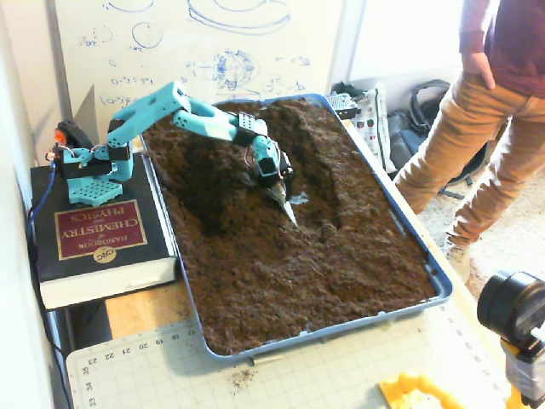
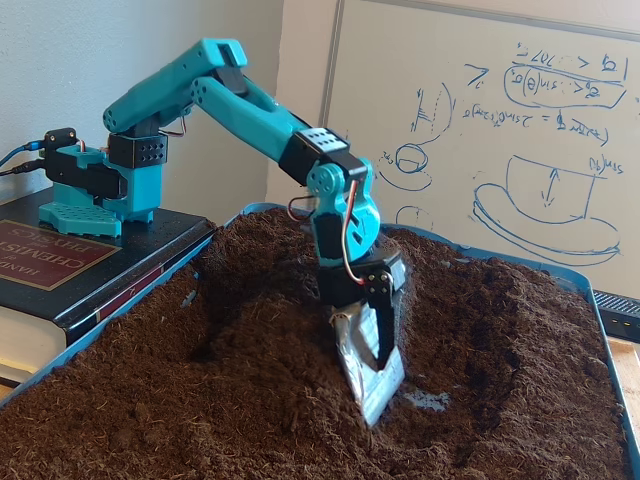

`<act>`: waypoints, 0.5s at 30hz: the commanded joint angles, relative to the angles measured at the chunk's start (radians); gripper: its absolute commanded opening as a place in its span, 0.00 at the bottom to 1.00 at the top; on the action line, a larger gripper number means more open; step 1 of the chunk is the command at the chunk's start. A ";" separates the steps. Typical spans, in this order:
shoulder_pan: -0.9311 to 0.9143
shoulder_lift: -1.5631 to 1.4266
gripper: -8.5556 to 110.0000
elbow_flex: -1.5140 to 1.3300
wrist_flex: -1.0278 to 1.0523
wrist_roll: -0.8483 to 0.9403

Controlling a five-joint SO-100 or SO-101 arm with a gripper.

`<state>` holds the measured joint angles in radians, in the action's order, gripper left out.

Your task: Build a berm.

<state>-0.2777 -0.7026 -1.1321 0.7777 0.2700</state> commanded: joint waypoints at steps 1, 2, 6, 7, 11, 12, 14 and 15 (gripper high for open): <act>-0.021 -0.166 0.07 -0.120 0.040 0.002; -0.021 -0.181 0.07 -0.138 0.040 0.002; -0.021 -0.227 0.07 -0.186 0.034 0.002; -0.021 -0.235 0.07 -0.187 0.035 0.002; -0.023 -0.264 0.07 -0.186 0.032 0.002; -0.023 -0.279 0.07 -0.189 0.038 0.002; -0.023 -0.311 0.07 -0.204 0.040 0.000; -0.023 -0.319 0.07 -0.206 0.041 0.000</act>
<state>-0.2777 -0.8958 -1.3330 0.7777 0.2623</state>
